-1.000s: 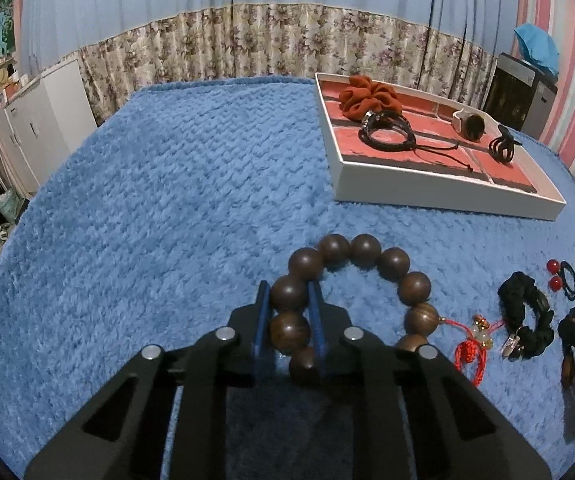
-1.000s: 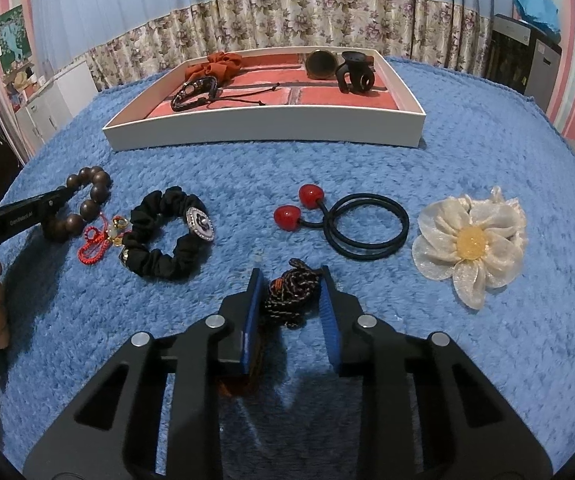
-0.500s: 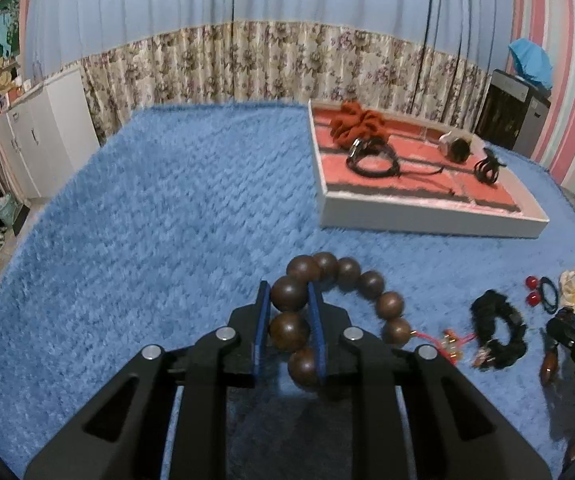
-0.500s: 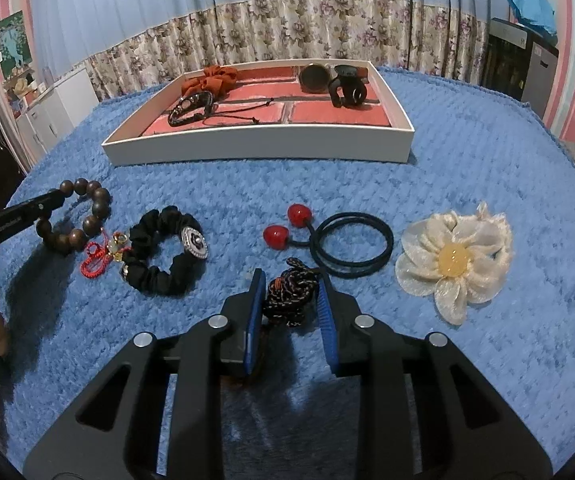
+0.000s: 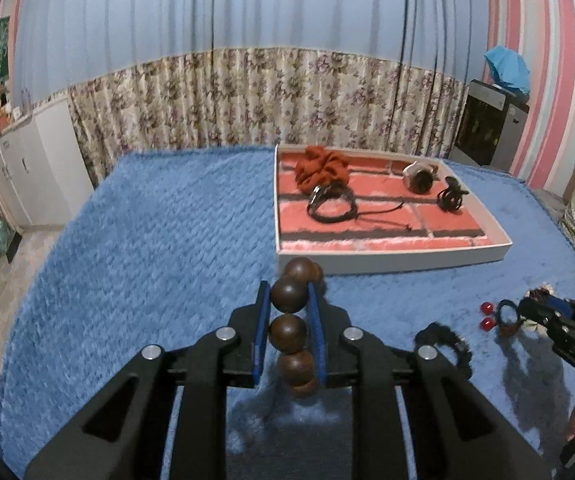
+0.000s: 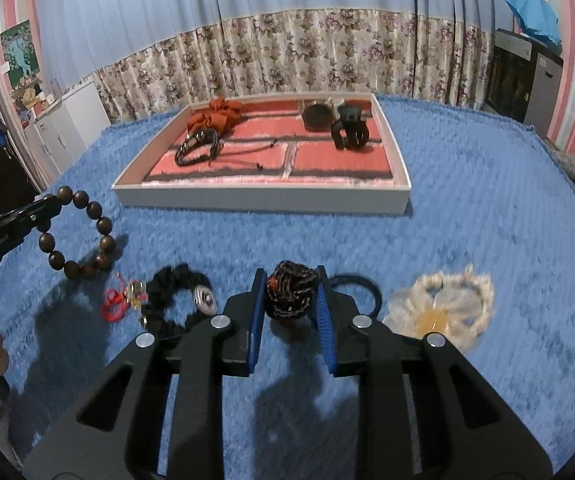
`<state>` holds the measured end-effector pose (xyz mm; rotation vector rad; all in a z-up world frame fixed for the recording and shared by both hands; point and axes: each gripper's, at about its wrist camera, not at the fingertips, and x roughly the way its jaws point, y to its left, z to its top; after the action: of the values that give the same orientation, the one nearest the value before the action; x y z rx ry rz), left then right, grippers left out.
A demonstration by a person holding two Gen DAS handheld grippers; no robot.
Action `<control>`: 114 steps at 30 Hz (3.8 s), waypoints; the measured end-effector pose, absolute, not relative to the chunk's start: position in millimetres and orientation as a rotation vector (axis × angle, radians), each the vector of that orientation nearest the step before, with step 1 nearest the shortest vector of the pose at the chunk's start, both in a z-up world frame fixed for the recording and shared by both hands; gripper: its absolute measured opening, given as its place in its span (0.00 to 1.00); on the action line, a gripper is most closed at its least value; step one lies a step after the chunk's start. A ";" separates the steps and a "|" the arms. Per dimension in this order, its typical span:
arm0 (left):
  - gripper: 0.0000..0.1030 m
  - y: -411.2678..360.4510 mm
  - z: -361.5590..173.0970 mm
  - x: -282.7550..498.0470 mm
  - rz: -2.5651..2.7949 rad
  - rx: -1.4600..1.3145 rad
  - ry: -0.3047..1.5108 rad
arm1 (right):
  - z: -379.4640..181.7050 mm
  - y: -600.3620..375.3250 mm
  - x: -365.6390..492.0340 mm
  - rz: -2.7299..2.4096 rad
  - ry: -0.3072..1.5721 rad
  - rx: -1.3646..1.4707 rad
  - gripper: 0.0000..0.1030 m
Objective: Organize jewelry
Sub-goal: 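Carry bead bracelet and pendant into the tray and open both tools, then move both tools back to the red tassel charm and red-ball hair tie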
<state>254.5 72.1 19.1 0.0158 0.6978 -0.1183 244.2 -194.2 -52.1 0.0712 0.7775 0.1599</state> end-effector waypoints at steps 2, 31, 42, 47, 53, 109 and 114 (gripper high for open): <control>0.19 66.5 27.5 253.8 -0.125 0.028 0.684 | -46.5 -195.7 248.3 0.162 0.769 0.072 0.23; 0.19 -1.7 43.5 371.5 -0.197 0.052 0.771 | -33.0 -232.3 384.6 0.067 0.812 0.020 0.23; 0.19 7.9 -0.1 423.1 -0.113 0.050 0.833 | -63.6 -236.4 420.4 0.022 0.812 0.014 0.23; 0.19 10.4 -16.1 438.2 -0.086 0.055 0.863 | -73.8 -233.5 439.1 0.021 0.856 0.025 0.23; 0.19 10.7 -32.3 449.1 -0.062 0.089 0.893 | -93.0 -230.2 449.9 0.007 0.913 -0.001 0.23; 0.91 37.0 -12.7 245.6 -0.057 0.042 0.732 | -59.0 -211.0 232.4 0.073 0.700 0.006 0.81; 0.91 40.6 -28.6 241.4 -0.069 0.034 0.760 | -75.9 -204.5 235.8 0.066 0.738 -0.025 0.75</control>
<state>241.4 40.6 -28.6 0.0340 0.7601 -0.0687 235.8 -204.5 -75.9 -0.0254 0.7381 0.0656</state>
